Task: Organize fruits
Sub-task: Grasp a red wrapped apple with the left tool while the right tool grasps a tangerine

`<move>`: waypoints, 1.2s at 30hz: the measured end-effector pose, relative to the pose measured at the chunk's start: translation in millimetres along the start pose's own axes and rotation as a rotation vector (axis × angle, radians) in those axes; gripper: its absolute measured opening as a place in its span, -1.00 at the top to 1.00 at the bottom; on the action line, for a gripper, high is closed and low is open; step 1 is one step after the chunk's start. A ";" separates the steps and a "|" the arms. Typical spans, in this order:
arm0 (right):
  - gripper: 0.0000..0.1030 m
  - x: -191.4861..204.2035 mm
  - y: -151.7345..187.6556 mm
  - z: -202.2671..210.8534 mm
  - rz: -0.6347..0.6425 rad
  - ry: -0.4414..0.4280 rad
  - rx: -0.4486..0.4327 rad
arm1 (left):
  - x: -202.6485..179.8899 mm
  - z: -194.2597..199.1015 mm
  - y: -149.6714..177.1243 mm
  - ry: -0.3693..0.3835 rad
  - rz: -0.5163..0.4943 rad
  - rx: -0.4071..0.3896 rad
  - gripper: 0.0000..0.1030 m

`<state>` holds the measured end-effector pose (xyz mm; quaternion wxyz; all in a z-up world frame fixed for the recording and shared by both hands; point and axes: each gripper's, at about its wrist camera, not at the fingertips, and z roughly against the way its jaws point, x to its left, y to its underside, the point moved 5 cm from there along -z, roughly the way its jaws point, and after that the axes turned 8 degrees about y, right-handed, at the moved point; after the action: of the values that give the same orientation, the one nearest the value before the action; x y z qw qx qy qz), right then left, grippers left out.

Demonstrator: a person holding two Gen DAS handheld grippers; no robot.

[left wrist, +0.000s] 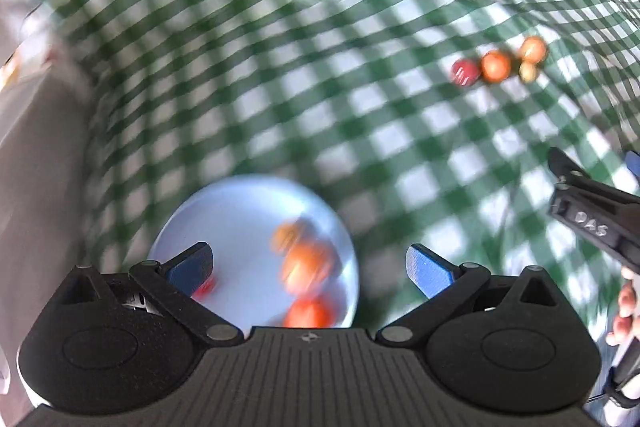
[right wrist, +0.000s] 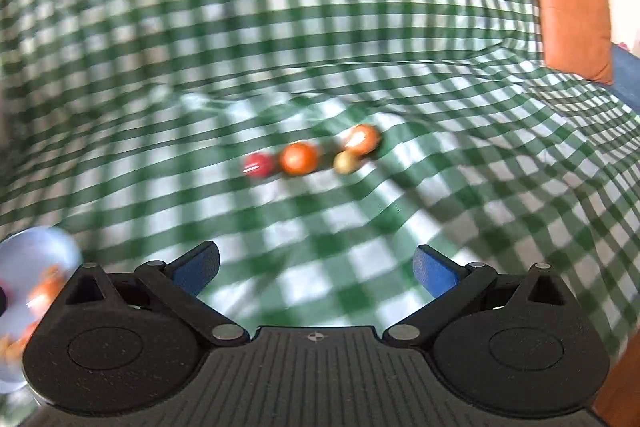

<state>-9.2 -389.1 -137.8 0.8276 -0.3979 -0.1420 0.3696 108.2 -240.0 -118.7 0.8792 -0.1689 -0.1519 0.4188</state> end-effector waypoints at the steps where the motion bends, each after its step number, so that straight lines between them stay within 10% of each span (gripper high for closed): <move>1: -0.98 -2.8 -5.7 -17.7 -0.003 0.016 -0.009 | -8.3 -10.6 -14.4 0.006 -0.014 -0.013 -0.99; 13: -0.93 -14.6 -45.6 -161.3 0.041 0.025 -0.028 | -80.0 -143.7 -120.5 0.116 -0.210 -0.034 -0.99; 28: -0.87 -27.4 -72.7 -187.9 -0.010 0.017 -0.085 | -87.2 -159.0 -148.1 0.208 -0.252 -0.096 -0.99; 30: -0.45 -24.3 -76.8 -195.1 0.012 0.006 -0.093 | -89.1 -158.1 -148.5 0.215 -0.251 -0.105 -0.99; 32: -0.16 -20.8 -79.3 -204.0 0.045 0.014 -0.078 | -90.9 -157.5 -150.4 0.234 -0.239 -0.111 -0.82; 35: 0.12 -17.8 -80.4 -211.0 0.073 0.024 -0.066 | -98.9 -150.4 -152.9 0.312 -0.230 -0.113 0.34; 36: 0.20 -16.3 -80.4 -211.0 0.092 0.032 -0.070 | -102.2 -147.2 -153.4 0.312 -0.242 -0.110 0.39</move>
<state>131.4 -550.7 -211.1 0.7975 -0.4386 -0.1231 0.3957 211.8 -436.3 -198.4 0.9255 -0.2599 -0.0556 0.2701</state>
